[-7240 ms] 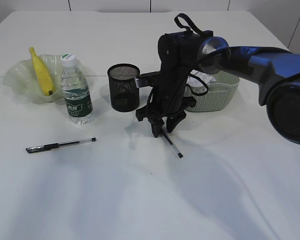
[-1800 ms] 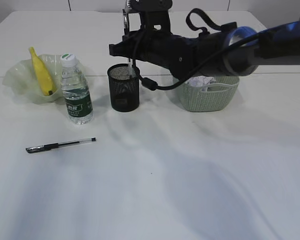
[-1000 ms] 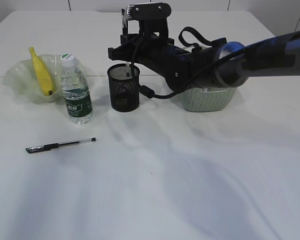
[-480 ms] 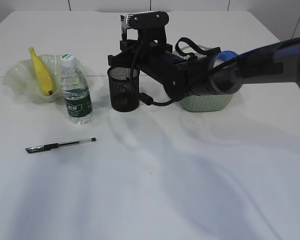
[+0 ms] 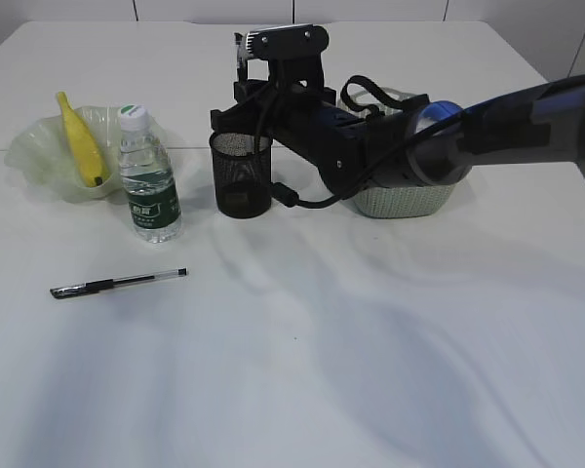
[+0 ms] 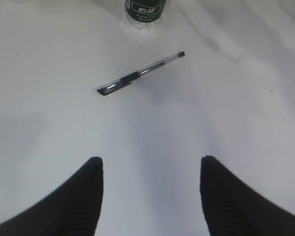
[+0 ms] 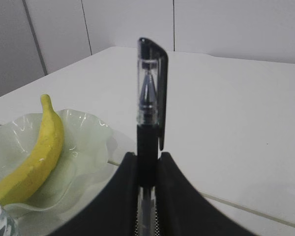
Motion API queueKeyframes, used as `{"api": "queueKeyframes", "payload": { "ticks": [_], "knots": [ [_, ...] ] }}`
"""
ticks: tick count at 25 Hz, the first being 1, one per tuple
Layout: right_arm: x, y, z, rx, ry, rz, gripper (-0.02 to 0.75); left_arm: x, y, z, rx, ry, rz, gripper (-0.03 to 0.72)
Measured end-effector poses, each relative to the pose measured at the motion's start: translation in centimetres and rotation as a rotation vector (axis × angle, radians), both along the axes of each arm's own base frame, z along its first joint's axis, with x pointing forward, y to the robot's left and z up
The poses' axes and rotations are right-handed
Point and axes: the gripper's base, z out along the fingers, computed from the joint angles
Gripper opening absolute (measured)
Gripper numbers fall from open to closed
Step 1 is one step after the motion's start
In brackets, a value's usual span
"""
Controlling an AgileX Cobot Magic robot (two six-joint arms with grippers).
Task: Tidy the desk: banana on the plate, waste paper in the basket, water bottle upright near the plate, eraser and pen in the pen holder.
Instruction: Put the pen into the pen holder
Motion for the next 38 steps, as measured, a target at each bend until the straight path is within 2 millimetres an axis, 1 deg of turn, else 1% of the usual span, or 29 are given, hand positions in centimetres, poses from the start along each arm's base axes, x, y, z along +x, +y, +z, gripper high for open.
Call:
{"api": "queueKeyframes", "payload": {
  "ticks": [3,7,9,12,19,23,27,31,33,38],
  "knots": [
    [0.0,0.0,0.0,0.000,0.000,0.000,0.088,0.0,0.0,0.0,0.000,-0.002,0.000,0.445],
    [0.0,0.0,0.0,0.000,0.000,0.000,0.176,0.0,0.0,0.0,0.000,-0.002,0.000,0.445],
    [0.0,0.0,0.0,0.000,0.000,0.000,0.206,0.0,0.0,0.0,0.000,-0.002,0.000,0.445],
    [0.0,0.0,0.0,0.000,0.000,0.000,0.221,0.0,0.0,0.0,0.000,-0.002,0.000,0.445],
    [0.0,0.0,0.0,0.000,0.000,0.000,0.229,0.0,0.0,0.0,0.000,-0.002,0.000,0.445],
    [-0.4,-0.1,0.6,-0.037,0.079,0.011,0.230,0.0,0.0,0.0,0.000,-0.002,0.000,0.445],
    [-1.3,-0.4,2.7,-0.079,0.169,0.027,0.230,0.0,0.0,0.0,0.000,-0.003,0.001,0.445],
    [-2.7,-1.0,6.5,-0.106,0.222,0.043,0.230,0.0,0.0,0.0,0.000,-0.003,0.001,0.444],
    [-3.8,-1.5,8.6,-0.132,0.252,0.055,0.230,0.0,0.0,0.0,0.000,-0.003,0.001,0.444],
    [-6.9,-3.1,12.5,-0.211,0.394,0.082,0.230,0.0,0.0,0.0,0.000,-0.003,0.001,0.444]
  ]
}}
